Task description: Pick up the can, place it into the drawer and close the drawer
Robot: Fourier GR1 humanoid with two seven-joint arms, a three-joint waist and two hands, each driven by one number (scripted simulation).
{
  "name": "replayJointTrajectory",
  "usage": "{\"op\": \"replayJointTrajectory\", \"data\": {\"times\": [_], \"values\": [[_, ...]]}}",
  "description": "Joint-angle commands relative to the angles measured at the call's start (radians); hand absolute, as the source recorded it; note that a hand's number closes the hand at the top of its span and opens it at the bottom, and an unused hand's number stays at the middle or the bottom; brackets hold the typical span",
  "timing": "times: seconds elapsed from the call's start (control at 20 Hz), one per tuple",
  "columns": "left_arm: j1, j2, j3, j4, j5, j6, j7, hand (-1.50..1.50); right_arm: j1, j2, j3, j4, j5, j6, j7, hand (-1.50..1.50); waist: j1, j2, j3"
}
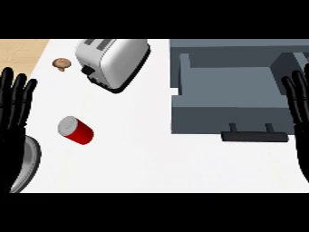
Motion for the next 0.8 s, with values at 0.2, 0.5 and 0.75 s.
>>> {"op": "replayJointTrajectory", "data": {"times": [0.2,0.5,0.75], "values": [[-0.014,0.119,-0.156,-0.001,0.367,-0.430,-0.062,-1.50,0.006,0.013,-0.010,0.019,0.010,-0.010,-0.053,-1.50,-0.053,0.014,-0.047],[0.095,0.440,-0.009,0.163,0.557,-0.731,0.021,-1.50,0.118,0.002,-0.031,0.056,0.008,-0.029,0.125,-1.50,-0.030,0.016,-0.045],[0.021,0.612,0.137,0.364,0.755,-0.930,-0.012,-1.50,0.155,-0.017,-0.060,-0.014,-0.019,-0.020,0.185,-1.50,-0.033,0.013,-0.043]]}}
